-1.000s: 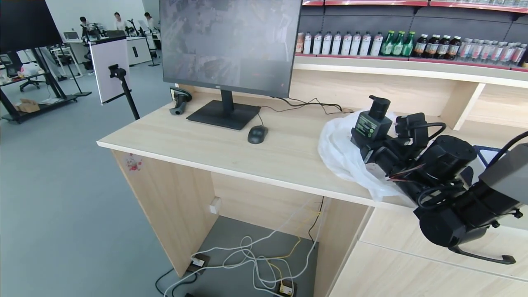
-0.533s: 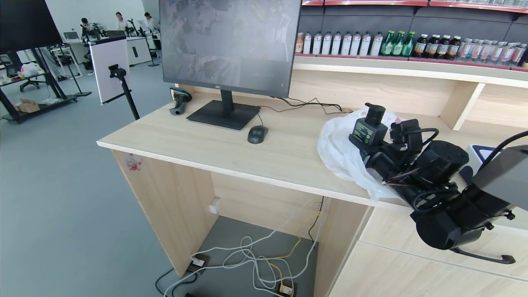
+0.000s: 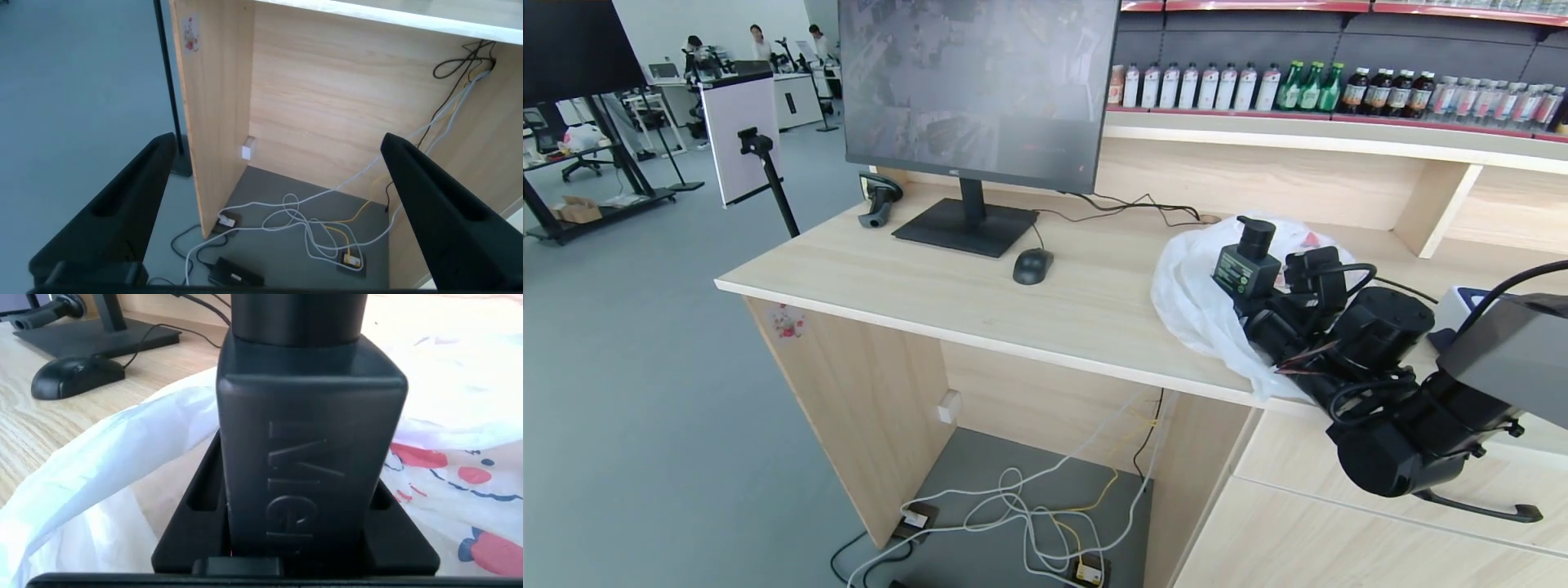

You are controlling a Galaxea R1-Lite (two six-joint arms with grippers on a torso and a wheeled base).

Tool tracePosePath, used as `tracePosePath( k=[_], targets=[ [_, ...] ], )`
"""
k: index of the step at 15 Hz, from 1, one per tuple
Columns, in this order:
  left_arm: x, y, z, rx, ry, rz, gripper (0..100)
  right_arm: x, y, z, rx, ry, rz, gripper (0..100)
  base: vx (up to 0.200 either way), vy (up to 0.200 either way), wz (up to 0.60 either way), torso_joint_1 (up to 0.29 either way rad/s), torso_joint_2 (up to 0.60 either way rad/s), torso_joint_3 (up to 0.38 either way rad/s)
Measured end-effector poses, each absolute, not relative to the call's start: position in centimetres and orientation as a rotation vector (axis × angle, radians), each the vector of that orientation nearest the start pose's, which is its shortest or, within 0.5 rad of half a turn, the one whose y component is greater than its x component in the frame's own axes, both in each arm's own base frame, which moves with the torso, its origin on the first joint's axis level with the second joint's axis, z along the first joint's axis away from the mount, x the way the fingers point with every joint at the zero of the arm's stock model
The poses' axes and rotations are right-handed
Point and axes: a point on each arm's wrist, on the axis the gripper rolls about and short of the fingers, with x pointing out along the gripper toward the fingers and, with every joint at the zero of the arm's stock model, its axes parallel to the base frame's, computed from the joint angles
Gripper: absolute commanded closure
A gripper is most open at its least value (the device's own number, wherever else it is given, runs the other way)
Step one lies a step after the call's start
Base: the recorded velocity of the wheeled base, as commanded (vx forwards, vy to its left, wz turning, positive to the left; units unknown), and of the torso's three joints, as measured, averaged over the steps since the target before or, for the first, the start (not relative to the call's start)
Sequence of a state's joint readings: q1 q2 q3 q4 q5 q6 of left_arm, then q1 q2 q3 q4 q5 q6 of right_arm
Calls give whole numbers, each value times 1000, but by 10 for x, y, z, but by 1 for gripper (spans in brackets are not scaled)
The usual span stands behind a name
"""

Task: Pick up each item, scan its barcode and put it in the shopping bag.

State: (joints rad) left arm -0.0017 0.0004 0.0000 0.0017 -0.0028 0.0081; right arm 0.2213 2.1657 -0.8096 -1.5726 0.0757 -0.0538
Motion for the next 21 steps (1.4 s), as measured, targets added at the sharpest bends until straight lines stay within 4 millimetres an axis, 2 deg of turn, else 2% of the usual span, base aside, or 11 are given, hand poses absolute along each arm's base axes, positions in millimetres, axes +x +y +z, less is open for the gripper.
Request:
tracePosePath(
  k=[4,5,14,21],
  targets=[
    [-23,0,75,8,2,-4,0,370,86,110,-37,-211,293,100,0,0,0,0,0,0],
    [-23,0,75,8,2,-5,0,370,86,109,-35,-207,294,0,0,0,0,0,0,0],
    [-23,0,75,8,2,-4,0,369,85,115,-18,-214,293,0,0,0,0,0,0,0],
    [-23,0,75,8,2,-5,0,353,82,144,-14,-280,293,0,0,0,0,0,0,0]
  ],
)
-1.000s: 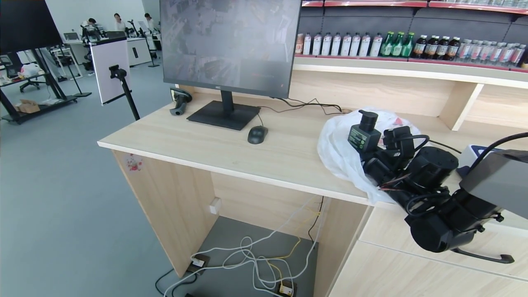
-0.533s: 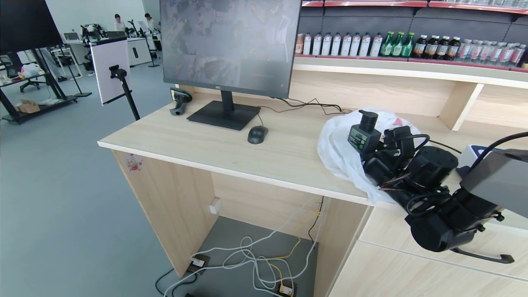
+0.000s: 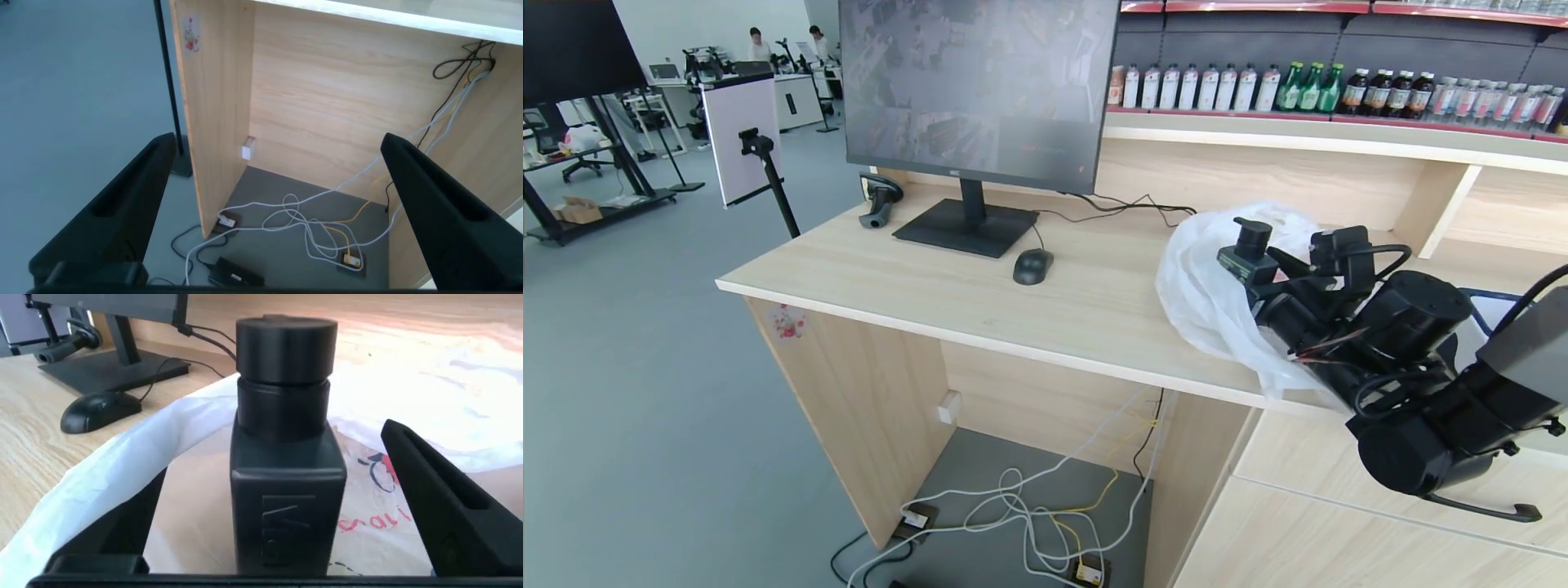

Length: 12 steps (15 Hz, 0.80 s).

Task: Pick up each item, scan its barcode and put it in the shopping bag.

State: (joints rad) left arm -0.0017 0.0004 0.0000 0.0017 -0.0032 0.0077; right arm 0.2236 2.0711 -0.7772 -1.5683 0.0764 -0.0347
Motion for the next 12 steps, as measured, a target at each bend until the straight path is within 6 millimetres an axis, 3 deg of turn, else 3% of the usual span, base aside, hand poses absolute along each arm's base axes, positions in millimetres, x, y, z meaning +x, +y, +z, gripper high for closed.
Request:
tracePosePath(
  k=[12],
  targets=[
    [-23,0,75,8,2,-5,0,305,70,199,-5,-412,284,0,0,0,0,0,0,0]
  ],
)
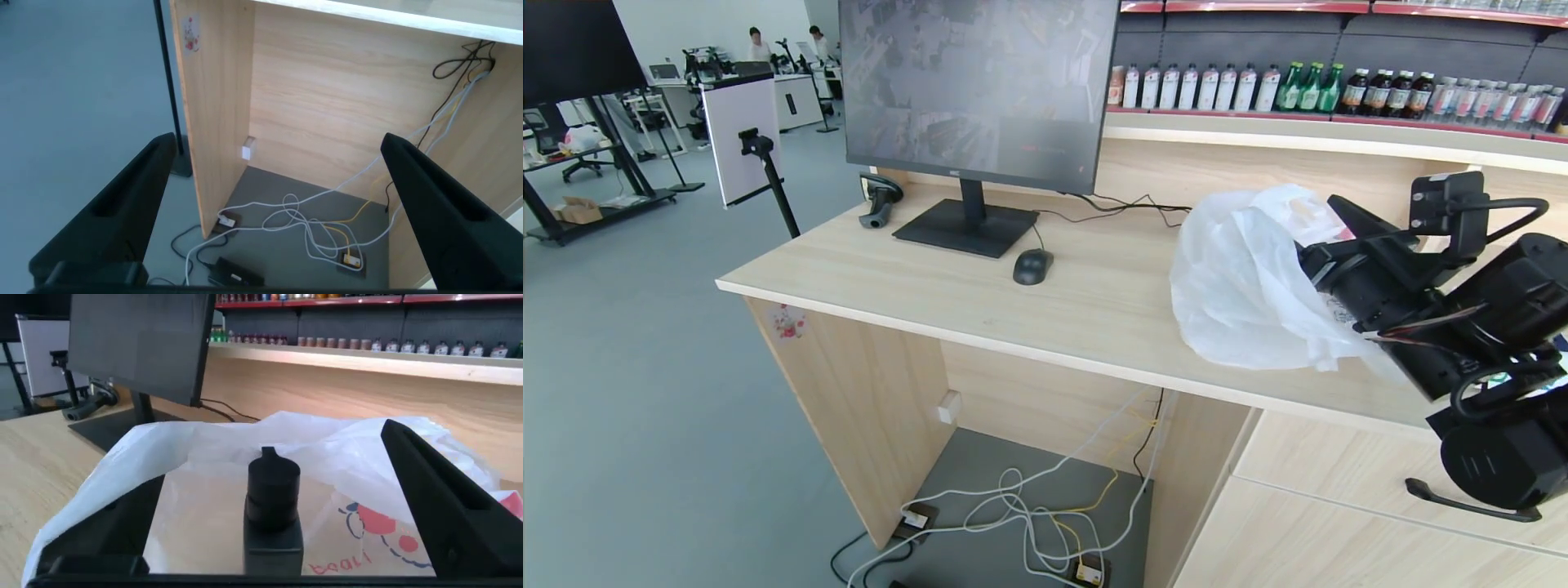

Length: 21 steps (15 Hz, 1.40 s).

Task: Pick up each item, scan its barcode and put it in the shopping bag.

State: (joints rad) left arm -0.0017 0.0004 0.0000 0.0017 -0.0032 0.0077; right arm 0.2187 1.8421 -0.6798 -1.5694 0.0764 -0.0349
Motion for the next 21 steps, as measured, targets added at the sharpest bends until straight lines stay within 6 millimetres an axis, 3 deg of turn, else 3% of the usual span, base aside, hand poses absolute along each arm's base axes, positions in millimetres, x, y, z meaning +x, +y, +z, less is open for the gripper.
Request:
tracePosePath(
  k=[4,8,15,21],
  targets=[
    [-23,0,75,8,2,-5,0,280,52,215,-12,-450,241,0,0,0,0,0,0,0],
    [-23,0,75,8,2,-5,0,267,47,224,-12,-480,232,0,0,0,0,0,0,0],
    [-23,0,75,8,2,-5,0,266,47,226,-11,-488,233,0,0,0,0,0,0,0],
    [-23,0,75,8,2,-5,0,274,49,205,-20,-407,237,0,0,0,0,0,0,0]
  ],
)
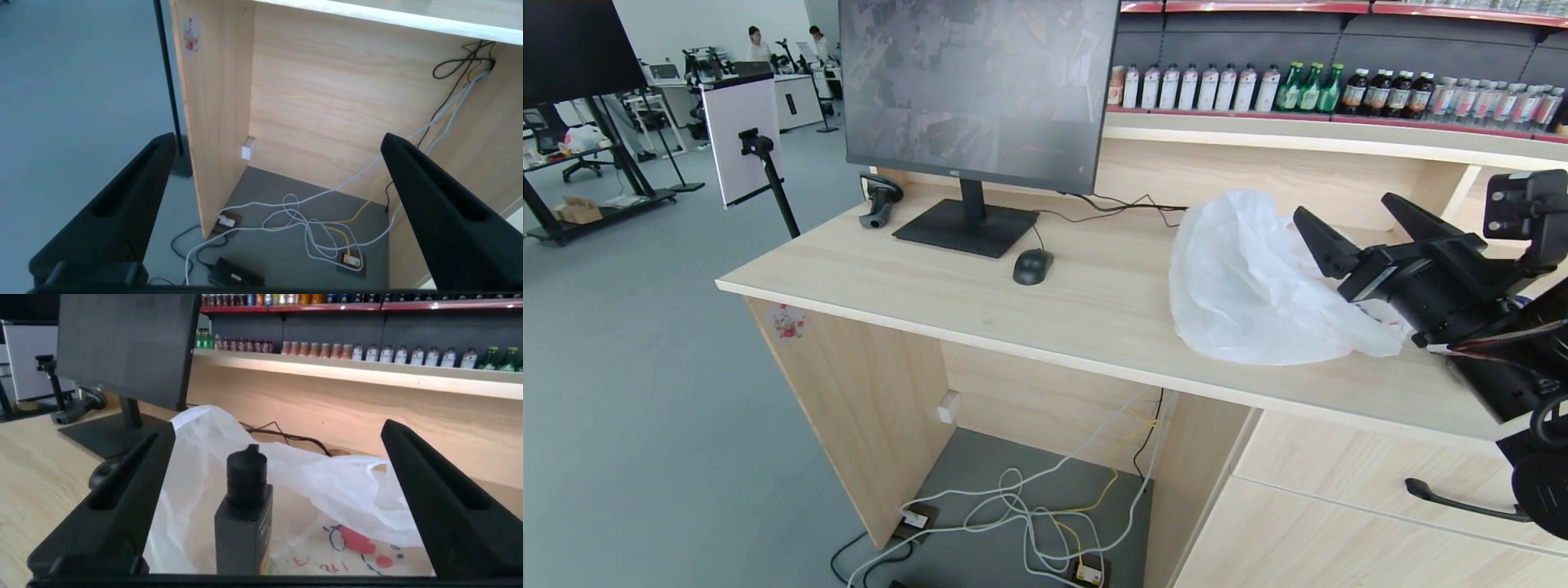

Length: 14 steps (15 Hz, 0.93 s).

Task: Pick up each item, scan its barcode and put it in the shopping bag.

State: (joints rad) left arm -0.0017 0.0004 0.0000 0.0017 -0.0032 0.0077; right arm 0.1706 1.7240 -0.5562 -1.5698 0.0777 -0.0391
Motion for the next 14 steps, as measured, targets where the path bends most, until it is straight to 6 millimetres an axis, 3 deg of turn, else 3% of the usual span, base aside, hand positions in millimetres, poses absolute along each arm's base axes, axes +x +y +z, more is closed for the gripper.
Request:
tracePosePath(
  k=[4,14],
  targets=[
    [-23,0,75,8,2,-5,0,270,48,198,-22,-374,238,0,0,0,0,0,0,0],
    [-23,0,75,7,2,-5,0,248,44,210,-20,-414,234,0,0,0,0,0,0,0]
  ],
)
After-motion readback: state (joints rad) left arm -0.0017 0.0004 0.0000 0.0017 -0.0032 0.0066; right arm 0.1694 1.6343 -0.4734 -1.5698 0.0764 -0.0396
